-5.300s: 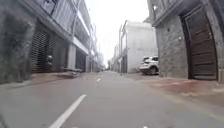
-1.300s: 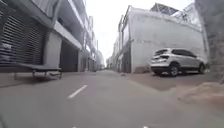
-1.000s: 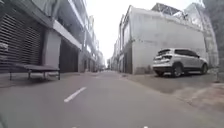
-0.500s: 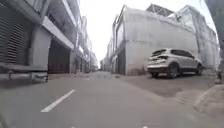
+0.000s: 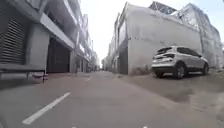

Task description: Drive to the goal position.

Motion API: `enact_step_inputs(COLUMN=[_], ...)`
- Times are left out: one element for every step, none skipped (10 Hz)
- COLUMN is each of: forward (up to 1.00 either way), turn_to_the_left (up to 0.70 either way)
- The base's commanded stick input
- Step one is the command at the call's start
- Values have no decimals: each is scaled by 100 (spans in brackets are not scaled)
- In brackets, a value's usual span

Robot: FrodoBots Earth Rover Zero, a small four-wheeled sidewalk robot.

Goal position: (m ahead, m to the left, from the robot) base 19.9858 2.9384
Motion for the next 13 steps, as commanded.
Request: enact_step_inputs(forward=[85, 85, 85, 85, 85, 85, 85, 85, 85, 85, 85, 85, 85], turn_to_the_left=[0, 0, 0, 0, 0, 0, 0, 0, 0, 0, 0, -19, -34])
